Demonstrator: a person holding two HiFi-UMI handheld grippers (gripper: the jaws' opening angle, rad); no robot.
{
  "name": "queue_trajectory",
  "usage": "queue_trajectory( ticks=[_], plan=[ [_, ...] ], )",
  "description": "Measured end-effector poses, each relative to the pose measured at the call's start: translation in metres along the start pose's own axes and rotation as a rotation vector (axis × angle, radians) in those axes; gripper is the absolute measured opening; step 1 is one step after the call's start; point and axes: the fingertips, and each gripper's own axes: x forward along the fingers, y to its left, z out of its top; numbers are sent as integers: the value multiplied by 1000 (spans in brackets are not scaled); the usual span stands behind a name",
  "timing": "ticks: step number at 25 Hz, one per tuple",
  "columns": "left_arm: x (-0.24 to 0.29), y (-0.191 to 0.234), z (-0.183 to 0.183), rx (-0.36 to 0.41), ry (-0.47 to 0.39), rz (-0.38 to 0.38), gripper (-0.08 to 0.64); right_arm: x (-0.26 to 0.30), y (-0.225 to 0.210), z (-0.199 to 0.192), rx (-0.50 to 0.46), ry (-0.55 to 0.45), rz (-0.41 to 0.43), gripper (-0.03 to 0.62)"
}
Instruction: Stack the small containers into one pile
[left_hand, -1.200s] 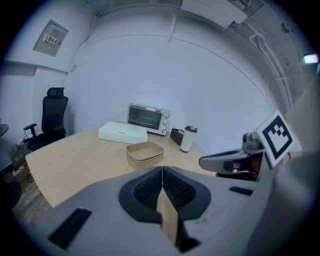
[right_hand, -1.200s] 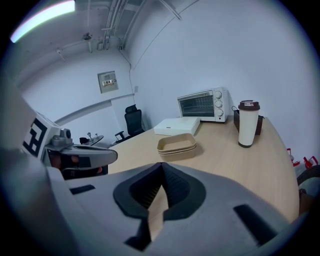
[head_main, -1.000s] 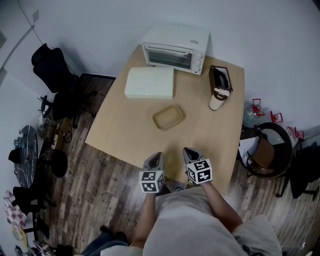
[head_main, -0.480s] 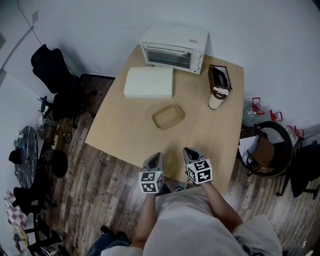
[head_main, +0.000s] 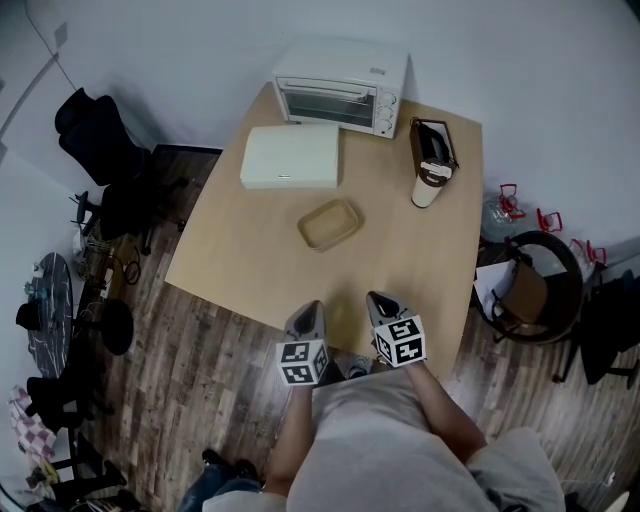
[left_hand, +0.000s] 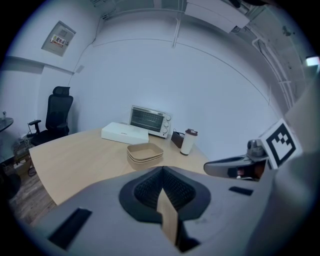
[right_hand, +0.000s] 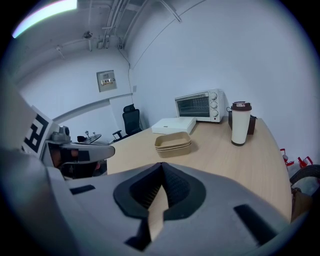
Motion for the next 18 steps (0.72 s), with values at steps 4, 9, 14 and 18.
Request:
queue_trajectory(
  ticks=[4,9,14,18],
  plan=[
    [3,0,3,11,6,-2,5,1,-1,6,10,-15,9,-3],
    [5,-3,4,29,9,-10,5,3,2,7,5,-15,28,-3],
    [6,-2,6,45,18,-9,5,5,1,12,15,-21,33,-3],
    [4,0,7,50,20,-7,5,7,6,11,11,-17,43,-3]
  ],
)
